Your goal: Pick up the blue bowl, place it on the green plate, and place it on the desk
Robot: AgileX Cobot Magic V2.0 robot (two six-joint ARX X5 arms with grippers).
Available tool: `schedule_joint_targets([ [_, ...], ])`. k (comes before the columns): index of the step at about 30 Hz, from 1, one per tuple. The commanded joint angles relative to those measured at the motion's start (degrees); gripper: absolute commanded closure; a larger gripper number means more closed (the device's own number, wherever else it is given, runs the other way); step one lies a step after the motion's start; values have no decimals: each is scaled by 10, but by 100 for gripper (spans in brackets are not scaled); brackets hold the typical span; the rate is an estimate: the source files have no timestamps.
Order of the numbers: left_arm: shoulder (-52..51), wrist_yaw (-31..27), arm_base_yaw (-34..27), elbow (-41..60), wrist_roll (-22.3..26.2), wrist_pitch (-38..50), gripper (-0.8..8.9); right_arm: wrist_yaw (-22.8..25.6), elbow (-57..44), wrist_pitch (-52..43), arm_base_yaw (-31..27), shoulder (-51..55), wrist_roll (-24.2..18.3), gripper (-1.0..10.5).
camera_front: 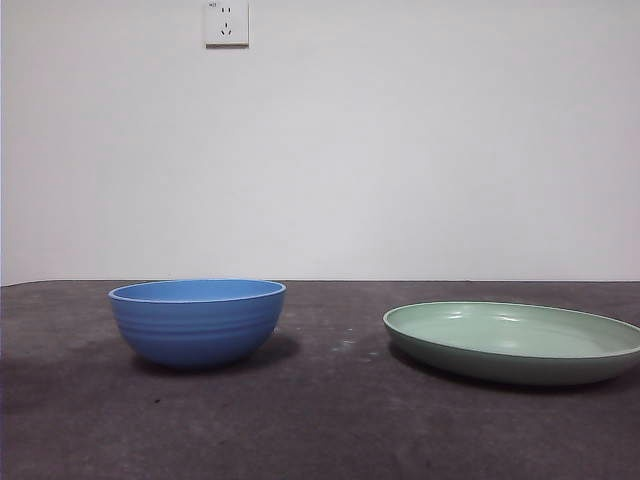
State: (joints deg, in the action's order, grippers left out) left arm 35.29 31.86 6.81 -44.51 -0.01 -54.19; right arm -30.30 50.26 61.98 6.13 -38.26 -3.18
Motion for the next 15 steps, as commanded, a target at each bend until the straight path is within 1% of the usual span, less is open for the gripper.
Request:
schedule_joint_targets([
  [1,3,4,4,-11,11,4,799,-3,12,-4,9,-2,-12,939],
  [6,3,3,4,-11,10,4,783,-3,12,-4,11,-2,-10,937],
  [8,3,3,4,-11,10,4,773,-3,12,-4,11,-2,-6,908],
  [9,3,3,4,-11,10,4,740,-3,12,-4,11,-2,-4,851],
  [11,3,3,4,-11,8,4,591,-3,12,-4,11,-2,-1,682],
  [12,3,3,4,-11,8,4,516,-3,12,-4,11,-2,0,618],
  [13,3,3,4,-11,8,4,440,-3,12,-4,11,-2,0,577],
  [14,3,3,4,-11,8,5,394,-3,12,-4,11,-2,0,572],
  [15,3,3,4,-11,7,6,381,-3,12,-4,11,-2,0,572],
])
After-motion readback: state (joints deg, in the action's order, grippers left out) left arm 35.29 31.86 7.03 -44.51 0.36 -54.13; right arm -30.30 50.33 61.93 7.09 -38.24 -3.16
